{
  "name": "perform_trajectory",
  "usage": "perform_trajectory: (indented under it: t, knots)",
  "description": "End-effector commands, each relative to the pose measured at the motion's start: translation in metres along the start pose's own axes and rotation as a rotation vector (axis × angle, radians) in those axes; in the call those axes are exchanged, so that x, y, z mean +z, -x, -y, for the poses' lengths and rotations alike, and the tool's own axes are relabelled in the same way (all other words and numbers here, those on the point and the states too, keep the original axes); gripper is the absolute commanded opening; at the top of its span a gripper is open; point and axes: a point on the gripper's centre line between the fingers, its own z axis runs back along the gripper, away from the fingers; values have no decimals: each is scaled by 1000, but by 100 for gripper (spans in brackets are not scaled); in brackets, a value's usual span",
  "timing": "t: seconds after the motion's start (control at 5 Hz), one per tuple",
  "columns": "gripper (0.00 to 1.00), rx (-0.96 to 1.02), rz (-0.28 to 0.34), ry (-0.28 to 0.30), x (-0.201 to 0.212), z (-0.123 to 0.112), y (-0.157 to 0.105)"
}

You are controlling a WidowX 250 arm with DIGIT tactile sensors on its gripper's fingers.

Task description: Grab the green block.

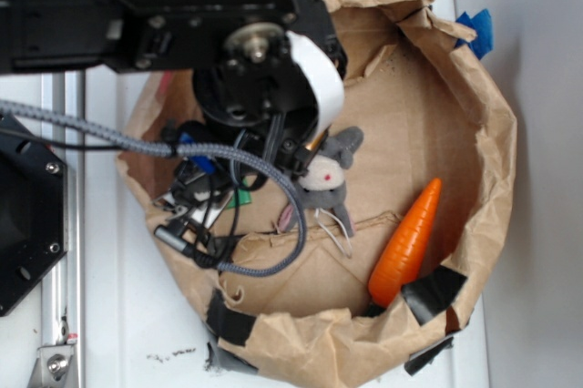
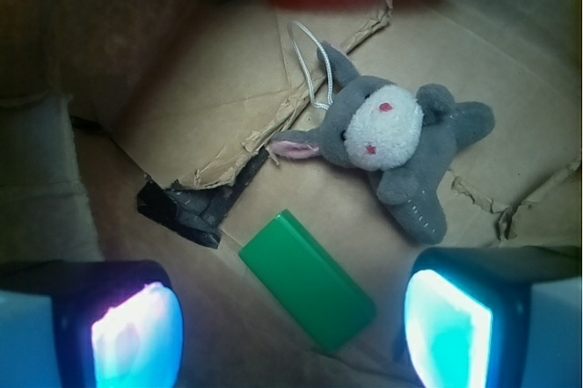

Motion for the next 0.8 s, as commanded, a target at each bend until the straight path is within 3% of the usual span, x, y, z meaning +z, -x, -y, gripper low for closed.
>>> perform_trajectory:
  t: [0.0, 0.2, 0.4, 0.6]
  knots:
    - [100, -144, -11, 58, -2, -6, -12]
    - [100, -216, 18, 86, -2, -14, -12]
    - [100, -266, 47, 79, -4, -20, -10]
    - [100, -307, 39, 63, -16, -17, -6]
